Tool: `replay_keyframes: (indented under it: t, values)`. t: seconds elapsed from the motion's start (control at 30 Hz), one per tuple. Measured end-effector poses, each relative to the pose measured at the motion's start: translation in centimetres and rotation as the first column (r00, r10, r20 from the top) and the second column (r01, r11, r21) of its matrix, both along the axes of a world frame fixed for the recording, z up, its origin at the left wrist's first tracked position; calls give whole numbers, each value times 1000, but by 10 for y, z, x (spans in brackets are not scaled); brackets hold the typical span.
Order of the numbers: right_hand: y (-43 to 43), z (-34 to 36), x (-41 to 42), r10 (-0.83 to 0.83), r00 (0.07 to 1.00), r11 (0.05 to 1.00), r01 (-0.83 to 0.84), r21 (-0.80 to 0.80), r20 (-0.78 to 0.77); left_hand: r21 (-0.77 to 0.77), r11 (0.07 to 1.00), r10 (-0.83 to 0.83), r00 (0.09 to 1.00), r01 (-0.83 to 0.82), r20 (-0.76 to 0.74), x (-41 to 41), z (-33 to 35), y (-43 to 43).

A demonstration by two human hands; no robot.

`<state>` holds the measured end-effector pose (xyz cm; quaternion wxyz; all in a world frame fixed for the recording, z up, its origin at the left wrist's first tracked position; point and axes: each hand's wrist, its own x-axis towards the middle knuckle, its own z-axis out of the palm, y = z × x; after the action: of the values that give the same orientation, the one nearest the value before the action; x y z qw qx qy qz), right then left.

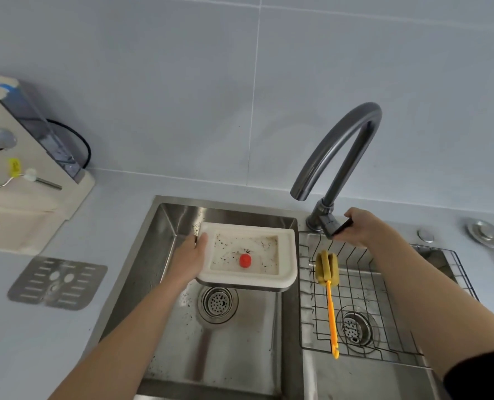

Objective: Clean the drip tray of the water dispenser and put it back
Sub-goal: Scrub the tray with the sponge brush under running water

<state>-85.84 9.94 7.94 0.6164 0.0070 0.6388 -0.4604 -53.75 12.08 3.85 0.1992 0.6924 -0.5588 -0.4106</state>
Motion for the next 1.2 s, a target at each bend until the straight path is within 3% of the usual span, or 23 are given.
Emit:
replay_keyframes:
  t: [0.67,1.07,1.2]
  values:
    - [15,2,3,-35,995,998,40,-45,97,18,1000,-19,999,18,38,-7,-11,-7]
    - [19,-4,-1,5,998,998,-1,-66,57,23,999,-22,1000,22,11,-9,-11,-7]
    - [32,-2,2,97,995,988,-99,-117,-25,14,1000,-24,1000,24,0,-10,-10,-6]
